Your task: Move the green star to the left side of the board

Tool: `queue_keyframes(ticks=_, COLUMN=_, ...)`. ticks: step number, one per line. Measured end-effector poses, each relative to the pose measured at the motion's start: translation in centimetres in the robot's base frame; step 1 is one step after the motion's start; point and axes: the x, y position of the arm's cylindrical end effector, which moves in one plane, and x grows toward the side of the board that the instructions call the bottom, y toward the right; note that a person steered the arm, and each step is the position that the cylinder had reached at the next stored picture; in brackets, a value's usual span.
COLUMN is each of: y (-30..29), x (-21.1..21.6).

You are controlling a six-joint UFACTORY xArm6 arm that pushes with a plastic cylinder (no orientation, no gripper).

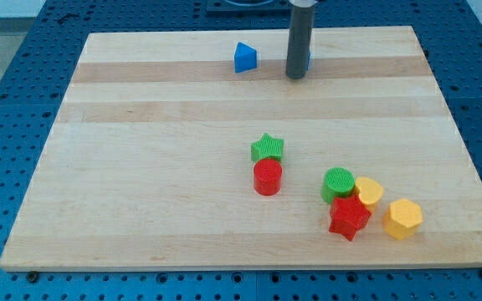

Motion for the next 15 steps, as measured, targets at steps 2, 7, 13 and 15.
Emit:
queue_keyframes(ticks=2, y=1.7, x=7.2)
queue_keyframes(ticks=7, y=-8.1, x=16.3)
queue_keyframes(ticks=13, y=-18.6, x=22.5)
queue_keyframes(ticks=15, y=-24.0, x=22.2)
